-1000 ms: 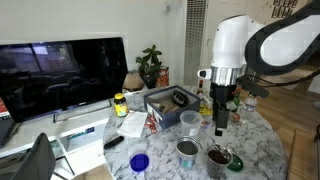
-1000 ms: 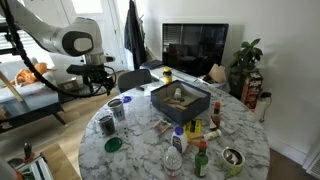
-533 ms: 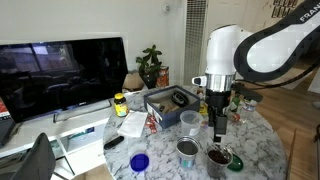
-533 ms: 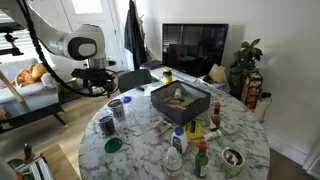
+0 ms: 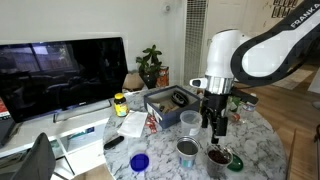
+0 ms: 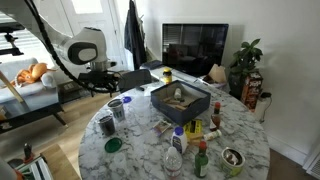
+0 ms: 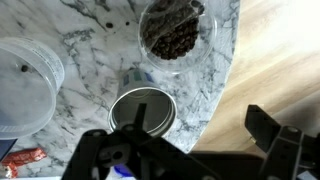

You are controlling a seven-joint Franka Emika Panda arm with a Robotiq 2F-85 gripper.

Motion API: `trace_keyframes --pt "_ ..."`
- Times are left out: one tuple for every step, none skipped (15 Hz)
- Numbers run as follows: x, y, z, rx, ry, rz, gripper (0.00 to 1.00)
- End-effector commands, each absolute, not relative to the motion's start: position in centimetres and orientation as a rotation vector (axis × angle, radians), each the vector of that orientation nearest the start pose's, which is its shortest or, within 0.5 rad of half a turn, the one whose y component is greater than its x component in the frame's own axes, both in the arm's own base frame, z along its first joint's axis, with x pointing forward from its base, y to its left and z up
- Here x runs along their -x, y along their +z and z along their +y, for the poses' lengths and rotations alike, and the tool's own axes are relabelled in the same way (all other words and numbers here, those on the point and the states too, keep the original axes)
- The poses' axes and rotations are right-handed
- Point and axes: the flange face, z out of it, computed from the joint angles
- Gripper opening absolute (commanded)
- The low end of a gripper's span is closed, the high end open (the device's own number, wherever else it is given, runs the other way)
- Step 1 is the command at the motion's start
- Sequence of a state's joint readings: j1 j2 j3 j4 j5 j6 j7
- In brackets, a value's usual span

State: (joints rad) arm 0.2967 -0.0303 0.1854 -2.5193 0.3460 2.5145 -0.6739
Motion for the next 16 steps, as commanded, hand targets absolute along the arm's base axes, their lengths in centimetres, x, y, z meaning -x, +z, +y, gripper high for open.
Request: trace_keyframes --pt "-40.2 27.0 20.5 2.599 -0.094 -1.348 1.00" --pt "-40.0 26.5 20.3 2.588 -0.077 -1.372 1.00" --pt "-39.8 26.1 20.2 2.572 -0.071 -1.389 1.00" --pt "-39.6 25.5 19.9 2.563 -0.056 -1.409 1.00" --pt "-39.5 25.1 19.8 2.558 -0.052 -1.416 1.00" --pt "-39.5 24.6 19.6 2.552 -0.044 -1.433 1.00" --pt "-39.4 24.1 19.4 2.549 -0.042 -1.440 1.00" --pt "-39.3 23.7 19.4 2.542 -0.034 -1.455 1.00" --pt "-39.4 23.3 19.4 2.533 -0.042 -1.464 1.00" --pt "-39.4 23.0 19.4 2.521 -0.046 -1.475 1.00" --pt "-39.4 22.5 19.5 2.507 -0.045 -1.495 1.00" --pt "-39.4 22.1 19.5 2.494 -0.044 -1.511 1.00" --pt "-39.4 21.6 19.6 2.486 -0.037 -1.532 1.00" --pt "-39.4 21.2 19.6 2.478 -0.034 -1.544 1.00" --pt "-39.4 20.8 19.7 2.468 -0.032 -1.553 1.00" --pt "-39.4 20.5 19.7 2.465 -0.029 -1.561 1.00"
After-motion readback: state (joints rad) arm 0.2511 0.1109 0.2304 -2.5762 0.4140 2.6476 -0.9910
